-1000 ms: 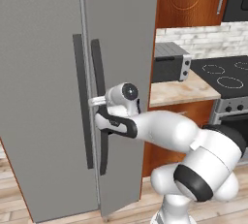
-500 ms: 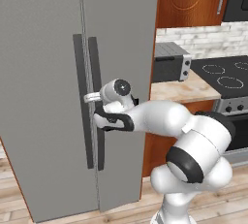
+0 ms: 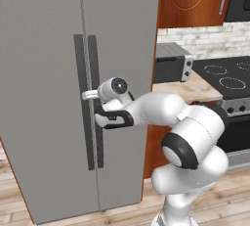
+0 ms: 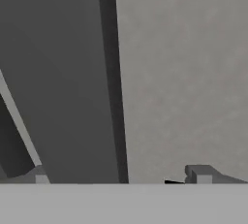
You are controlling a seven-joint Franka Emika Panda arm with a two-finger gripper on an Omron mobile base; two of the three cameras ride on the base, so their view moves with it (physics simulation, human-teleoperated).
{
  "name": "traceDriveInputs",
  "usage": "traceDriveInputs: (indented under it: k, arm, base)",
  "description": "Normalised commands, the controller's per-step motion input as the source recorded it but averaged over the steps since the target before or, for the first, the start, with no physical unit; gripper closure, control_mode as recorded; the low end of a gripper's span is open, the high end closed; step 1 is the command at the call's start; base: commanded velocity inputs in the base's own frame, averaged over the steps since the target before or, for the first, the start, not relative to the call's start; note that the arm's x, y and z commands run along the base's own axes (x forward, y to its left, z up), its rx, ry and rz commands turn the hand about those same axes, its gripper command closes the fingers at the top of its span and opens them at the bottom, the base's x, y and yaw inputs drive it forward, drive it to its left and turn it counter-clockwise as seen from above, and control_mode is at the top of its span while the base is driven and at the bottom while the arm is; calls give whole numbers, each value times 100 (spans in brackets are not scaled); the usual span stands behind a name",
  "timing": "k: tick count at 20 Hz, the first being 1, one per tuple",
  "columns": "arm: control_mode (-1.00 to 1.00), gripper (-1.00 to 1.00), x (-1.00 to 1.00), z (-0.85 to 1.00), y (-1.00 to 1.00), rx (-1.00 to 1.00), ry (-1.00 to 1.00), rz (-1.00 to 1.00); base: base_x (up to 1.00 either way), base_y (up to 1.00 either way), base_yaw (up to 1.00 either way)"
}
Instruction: Take the bottled waters from the counter and place them in the freezer to freeze. Close the freezer door after placing the bottles.
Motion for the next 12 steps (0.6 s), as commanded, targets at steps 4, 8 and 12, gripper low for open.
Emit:
traceDriveInputs:
  k: [4,8,12]
  arm:
    - [-100,-100,33,10,0,0,0,0]
    - [-100,-100,30,8,0,0,0,0]
    - [-100,-100,27,9,0,0,0,0]
  base:
    - [0,0,0]
    - [0,0,0]
    - [0,0,0]
